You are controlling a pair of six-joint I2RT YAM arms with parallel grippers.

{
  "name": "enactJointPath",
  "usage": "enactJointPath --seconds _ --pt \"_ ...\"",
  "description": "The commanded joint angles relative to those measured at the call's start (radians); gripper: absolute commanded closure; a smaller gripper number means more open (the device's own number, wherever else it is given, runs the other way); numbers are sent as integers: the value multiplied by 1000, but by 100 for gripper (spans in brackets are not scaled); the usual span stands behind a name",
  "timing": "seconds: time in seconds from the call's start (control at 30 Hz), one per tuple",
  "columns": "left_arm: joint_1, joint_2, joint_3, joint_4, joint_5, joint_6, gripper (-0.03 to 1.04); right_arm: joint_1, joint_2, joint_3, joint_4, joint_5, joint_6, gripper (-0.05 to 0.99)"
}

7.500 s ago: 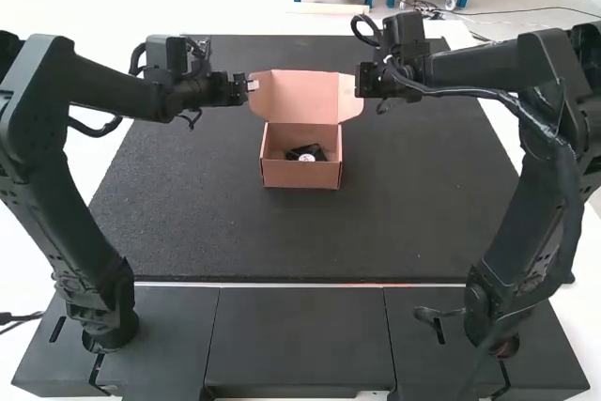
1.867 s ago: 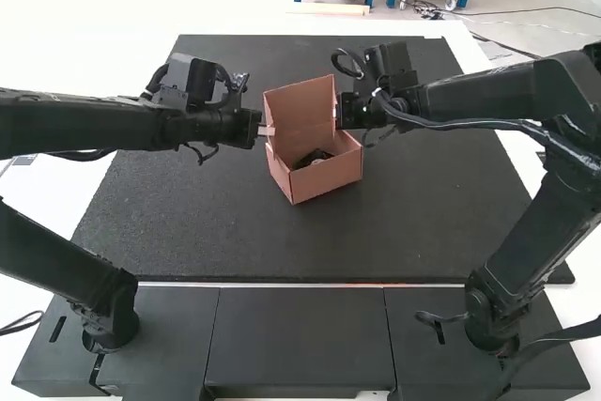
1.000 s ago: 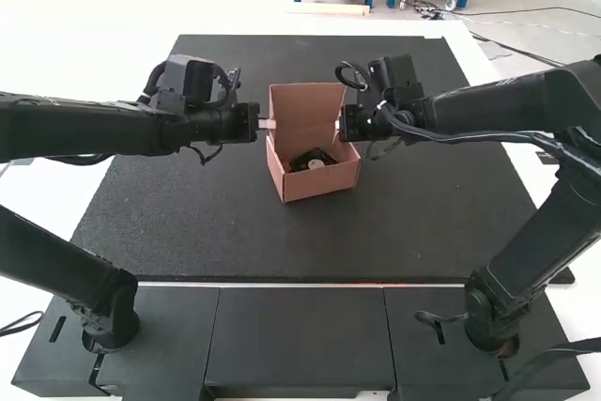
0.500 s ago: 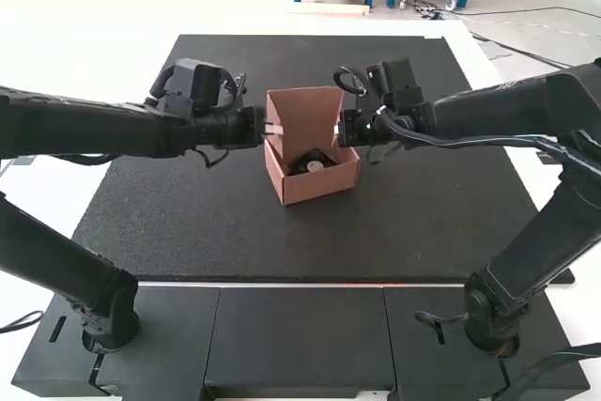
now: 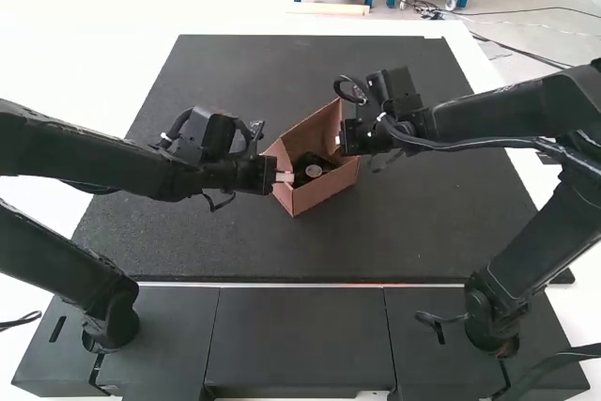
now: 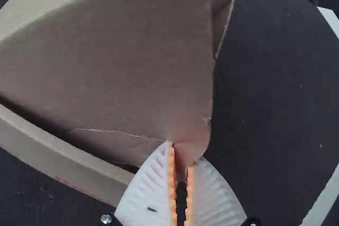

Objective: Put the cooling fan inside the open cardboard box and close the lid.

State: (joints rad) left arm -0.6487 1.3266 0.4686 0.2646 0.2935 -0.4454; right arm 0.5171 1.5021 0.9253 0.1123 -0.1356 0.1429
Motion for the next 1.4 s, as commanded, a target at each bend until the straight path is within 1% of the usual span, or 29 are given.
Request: enactJointPath --seconds 0.0,0.03,0.07,0.13,0.17,0.23,0.27,0.3,0.37,0.4,0.43,0.53,0.67,0.7,0.8,0.83,0.93,1.07,1.1,1.2,1.27,1.37 --pt "-40 -24 -19 2 13 27 83 20 -22 1 12 -30 -9 90" --pt "-42 -24 -18 1 13 34 76 20 -22 1 12 -25 -11 84" --pt "-40 -26 -16 -1 15 40 67 20 -22 1 12 -19 -14 74" --pt "-32 -35 -7 -11 16 56 44 20 -22 1 12 -9 -22 56" --pt "-25 -43 -4 -16 16 71 37 20 -20 1 12 -1 -23 48" --pt "-6 -64 7 -22 24 80 25 20 -20 3 12 1 -25 38" --pt "4 -78 11 -24 39 80 20 18 -22 3 9 2 -25 30" --pt "15 -95 16 -27 49 80 18 20 -20 4 6 2 -25 22" --pt "40 -127 27 -33 75 79 18 20 -22 9 1 5 -26 13" --pt "52 -144 38 -45 90 77 18 20 -22 12 0 7 -26 6" --pt "64 -164 51 -65 101 77 18 18 -23 17 -8 11 -26 2" --pt "89 -218 113 -140 136 77 18 17 -33 33 -28 39 -28 2" --pt "100 -273 205 -229 179 79 18 0 -56 53 -54 71 -28 2" --pt "103 -282 229 -240 182 77 19 -6 -63 58 -65 83 -31 2" --pt "115 -287 309 -261 200 77 19 -19 -85 78 -135 87 -49 2" --pt "119 -287 331 -252 200 74 19 -20 -94 83 -163 88 -60 2" --pt "127 -256 370 -186 200 57 19 -25 -134 92 -247 88 -89 2" --pt "129 -147 375 -87 199 40 19 -25 -217 115 -385 71 -140 2" --pt "129 -118 375 -62 199 37 19 -23 -241 121 -418 60 -140 2" --pt "135 -33 372 13 194 37 19 -23 -315 145 -497 -1 -138 2" --pt "142 31 372 61 190 37 19 -15 -359 164 -553 -61 -128 2" --pt "146 118 372 110 190 36 19 -11 -419 182 -589 -82 -83 2"
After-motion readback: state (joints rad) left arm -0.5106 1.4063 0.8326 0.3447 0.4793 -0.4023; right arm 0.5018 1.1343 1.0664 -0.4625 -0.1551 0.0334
